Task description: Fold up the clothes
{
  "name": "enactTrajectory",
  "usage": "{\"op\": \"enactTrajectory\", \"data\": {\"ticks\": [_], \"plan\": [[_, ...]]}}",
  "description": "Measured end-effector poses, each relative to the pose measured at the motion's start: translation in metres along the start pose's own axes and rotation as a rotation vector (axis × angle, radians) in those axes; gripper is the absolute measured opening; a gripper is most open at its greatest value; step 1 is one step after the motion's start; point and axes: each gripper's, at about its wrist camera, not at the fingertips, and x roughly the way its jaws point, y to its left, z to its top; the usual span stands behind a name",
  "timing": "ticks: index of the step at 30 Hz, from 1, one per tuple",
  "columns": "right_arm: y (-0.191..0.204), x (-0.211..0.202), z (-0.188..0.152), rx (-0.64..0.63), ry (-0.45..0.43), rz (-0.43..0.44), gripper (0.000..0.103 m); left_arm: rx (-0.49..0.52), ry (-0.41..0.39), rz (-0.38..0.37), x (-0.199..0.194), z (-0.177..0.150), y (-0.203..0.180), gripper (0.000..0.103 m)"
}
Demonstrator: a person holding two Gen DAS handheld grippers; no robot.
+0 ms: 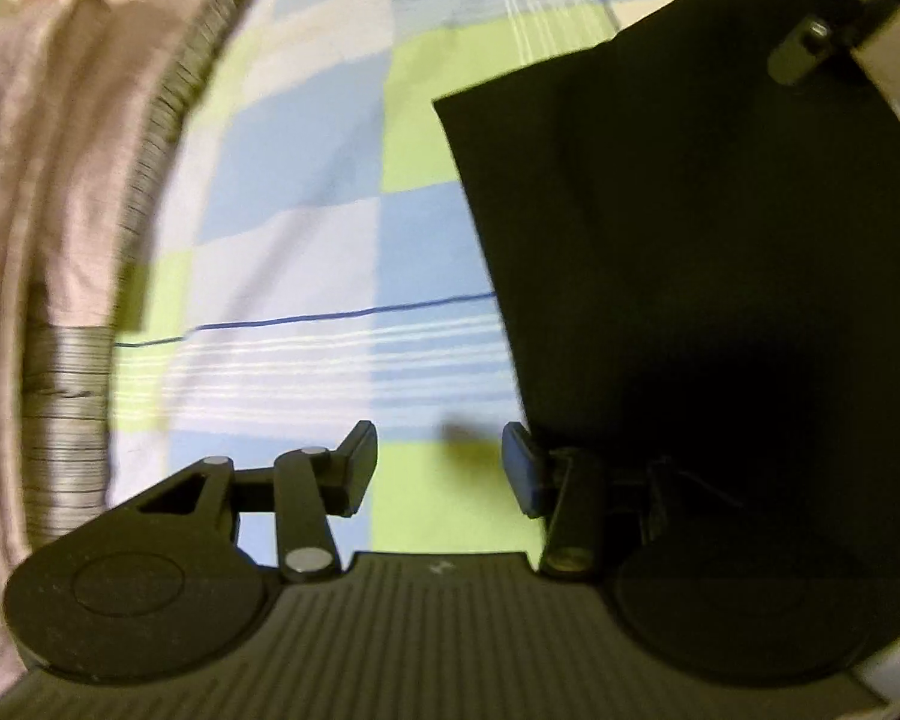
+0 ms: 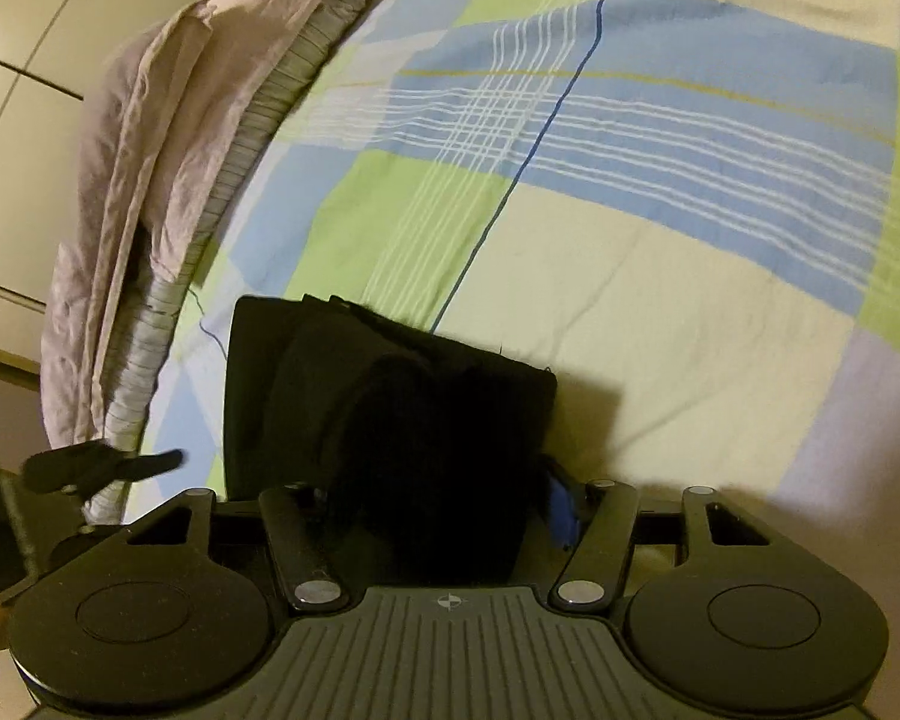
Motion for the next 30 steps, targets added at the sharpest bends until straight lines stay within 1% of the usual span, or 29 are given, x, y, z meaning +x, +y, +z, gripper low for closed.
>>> {"op": "enactTrajectory", "data": {"ticks": [2,3,4,5,7,9,10,12,13,15,17,18,19,21,22,23,25,26,28,30], "plan": [[0.007,-0.014,-0.010,-0.031,-0.002,-0.024,0.060,0.047,-0.047,0.023,-0.027,-0.021,-0.003,0.048],[0.012,-0.021,-0.018,-0.053,0.000,-0.036,0.060,0.098,-0.075,0.033,-0.040,-0.035,-0.011,0.054],[0.019,-0.027,-0.030,-0.098,0.010,-0.052,0.060,0.149,-0.103,0.043,-0.054,-0.050,-0.018,0.064],[0.031,-0.033,-0.048,-0.188,0.027,-0.073,0.060,0.219,-0.131,0.052,-0.064,-0.064,-0.029,0.072],[0.056,-0.044,-0.083,-0.372,0.059,-0.113,0.060,0.349,-0.188,0.052,-0.081,-0.093,-0.060,0.078],[0.089,-0.054,-0.132,-0.618,0.064,-0.110,0.061,0.474,-0.235,0.057,-0.090,-0.119,-0.089,0.079],[0.104,-0.056,-0.158,-0.732,0.063,-0.097,0.063,0.535,-0.254,0.062,-0.091,-0.130,-0.102,0.079],[0.132,-0.059,-0.211,-0.957,0.057,-0.070,0.069,0.631,-0.310,0.082,-0.082,-0.146,-0.123,0.079],[0.139,-0.054,-0.237,-1.051,0.043,-0.067,0.069,0.669,-0.336,0.100,-0.076,-0.151,-0.132,0.079],[0.147,-0.041,-0.279,-1.219,0.010,-0.113,0.069,0.734,-0.381,0.147,-0.057,-0.159,-0.143,0.079],[0.147,-0.020,-0.314,-1.373,-0.004,-0.240,0.069,0.792,-0.365,0.193,-0.035,-0.163,-0.152,0.076],[0.146,-0.009,-0.332,-1.449,-0.010,-0.305,0.069,0.815,-0.400,0.227,-0.029,-0.168,-0.153,0.076],[0.146,0.001,-0.348,-1.520,-0.019,-0.366,0.069,0.811,-0.413,0.245,-0.025,-0.168,-0.152,0.076],[0.138,0.014,-0.365,-1.604,-0.061,-0.428,0.069,0.800,-0.439,0.279,-0.019,-0.170,-0.149,0.076],[0.136,0.021,-0.369,-1.624,-0.078,-0.446,0.070,0.785,-0.441,0.285,-0.018,-0.170,-0.148,0.076],[0.134,0.027,-0.373,-1.643,-0.094,-0.463,0.070,0.777,-0.442,0.291,-0.019,-0.170,-0.148,0.071],[0.133,0.041,-0.378,-1.681,-0.117,-0.484,0.071,0.758,-0.433,0.277,-0.022,-0.171,-0.148,0.062],[0.133,0.044,-0.379,-1.702,-0.117,-0.493,0.071,0.747,-0.428,0.265,-0.024,-0.171,-0.146,0.053],[0.136,0.042,-0.382,-1.720,-0.116,-0.494,0.071,0.722,-0.415,0.242,-0.026,-0.169,-0.141,0.046],[0.142,0.031,-0.387,-1.710,-0.127,-0.466,0.071,0.692,-0.393,0.213,-0.025,-0.165,-0.135,0.043]]}}
